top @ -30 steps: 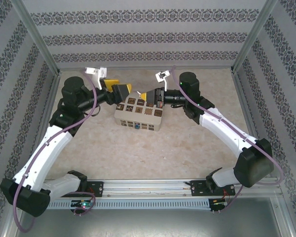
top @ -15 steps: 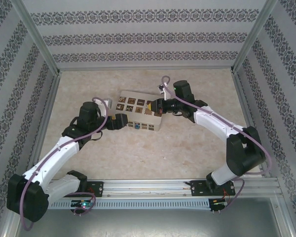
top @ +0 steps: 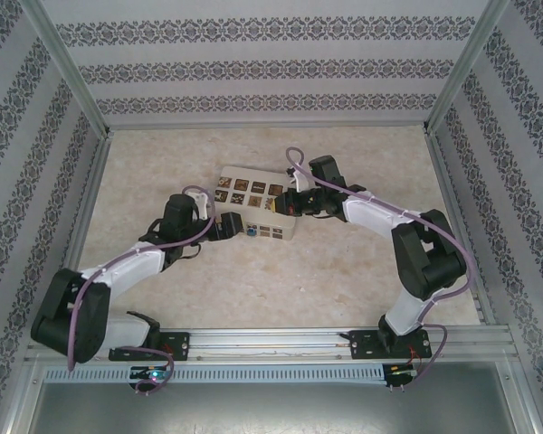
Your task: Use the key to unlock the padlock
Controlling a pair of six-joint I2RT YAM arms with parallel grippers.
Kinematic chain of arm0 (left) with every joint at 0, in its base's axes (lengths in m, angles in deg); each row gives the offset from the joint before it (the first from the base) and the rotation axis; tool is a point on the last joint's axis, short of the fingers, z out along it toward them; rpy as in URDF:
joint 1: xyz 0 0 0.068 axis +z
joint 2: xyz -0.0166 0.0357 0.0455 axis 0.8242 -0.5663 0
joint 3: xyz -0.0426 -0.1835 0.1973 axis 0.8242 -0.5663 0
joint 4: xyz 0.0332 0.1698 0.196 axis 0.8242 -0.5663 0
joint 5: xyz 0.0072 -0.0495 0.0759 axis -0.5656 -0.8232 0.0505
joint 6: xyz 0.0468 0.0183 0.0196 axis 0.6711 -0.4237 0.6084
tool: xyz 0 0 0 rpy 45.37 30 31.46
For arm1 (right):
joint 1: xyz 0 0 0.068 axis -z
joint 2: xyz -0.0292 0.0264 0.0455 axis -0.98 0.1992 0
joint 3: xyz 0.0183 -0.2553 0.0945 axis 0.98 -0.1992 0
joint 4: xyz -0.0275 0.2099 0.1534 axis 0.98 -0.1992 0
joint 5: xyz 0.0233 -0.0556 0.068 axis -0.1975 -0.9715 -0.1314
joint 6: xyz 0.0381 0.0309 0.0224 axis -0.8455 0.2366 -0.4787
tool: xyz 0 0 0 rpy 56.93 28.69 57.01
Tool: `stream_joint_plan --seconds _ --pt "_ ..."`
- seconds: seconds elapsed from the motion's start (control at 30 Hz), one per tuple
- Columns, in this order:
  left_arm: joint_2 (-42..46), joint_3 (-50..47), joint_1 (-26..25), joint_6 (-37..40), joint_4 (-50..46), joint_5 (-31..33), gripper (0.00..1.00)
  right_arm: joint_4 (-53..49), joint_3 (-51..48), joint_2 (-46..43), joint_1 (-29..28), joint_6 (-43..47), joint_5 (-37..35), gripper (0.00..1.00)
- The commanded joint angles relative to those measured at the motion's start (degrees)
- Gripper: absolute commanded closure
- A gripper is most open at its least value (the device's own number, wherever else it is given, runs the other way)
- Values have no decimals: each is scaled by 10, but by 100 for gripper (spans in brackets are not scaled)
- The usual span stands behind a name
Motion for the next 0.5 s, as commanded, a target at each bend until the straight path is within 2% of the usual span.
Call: stream_joint_plan --seconds 0.0,0.27,0.47 --pt "-43 29 14 -8 80 -3 8 26 -14 10 4 6 18 100" --pt "-115 69 28 -3 116 -16 8 75 -52 22 5 -4 17 100" --pt "-130 84 33 5 112 -30 9 101 -87 20 5 -14 15 100"
